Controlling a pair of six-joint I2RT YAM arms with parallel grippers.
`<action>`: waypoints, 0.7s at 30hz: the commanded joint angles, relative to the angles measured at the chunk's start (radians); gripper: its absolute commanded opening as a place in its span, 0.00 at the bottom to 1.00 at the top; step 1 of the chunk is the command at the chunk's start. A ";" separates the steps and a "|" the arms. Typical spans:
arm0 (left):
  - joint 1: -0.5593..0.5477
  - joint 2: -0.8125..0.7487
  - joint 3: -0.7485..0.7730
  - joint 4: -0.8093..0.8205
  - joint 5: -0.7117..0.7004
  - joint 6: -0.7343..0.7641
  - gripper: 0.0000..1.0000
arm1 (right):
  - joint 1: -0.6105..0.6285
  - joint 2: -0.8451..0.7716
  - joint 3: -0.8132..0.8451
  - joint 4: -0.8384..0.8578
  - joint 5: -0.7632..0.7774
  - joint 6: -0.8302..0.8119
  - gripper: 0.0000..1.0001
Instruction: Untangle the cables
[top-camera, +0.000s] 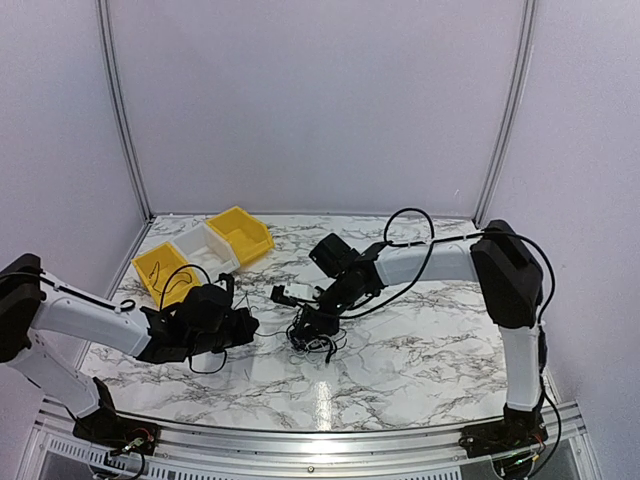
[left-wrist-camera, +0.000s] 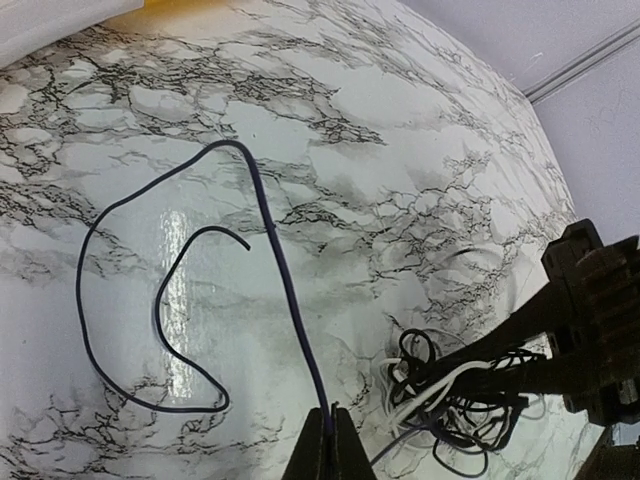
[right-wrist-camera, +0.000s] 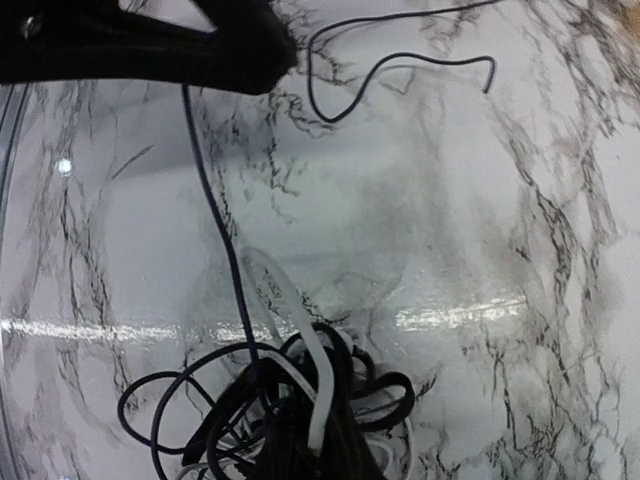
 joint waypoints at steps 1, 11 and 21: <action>-0.003 -0.091 -0.056 0.011 -0.062 0.044 0.00 | -0.031 -0.106 -0.060 0.016 0.041 0.032 0.00; -0.001 -0.406 -0.175 -0.112 -0.200 0.076 0.00 | -0.203 -0.356 -0.242 0.198 0.329 0.257 0.01; -0.009 -0.588 -0.128 -0.141 -0.086 0.261 0.55 | -0.210 -0.389 -0.321 0.208 -0.002 0.086 0.09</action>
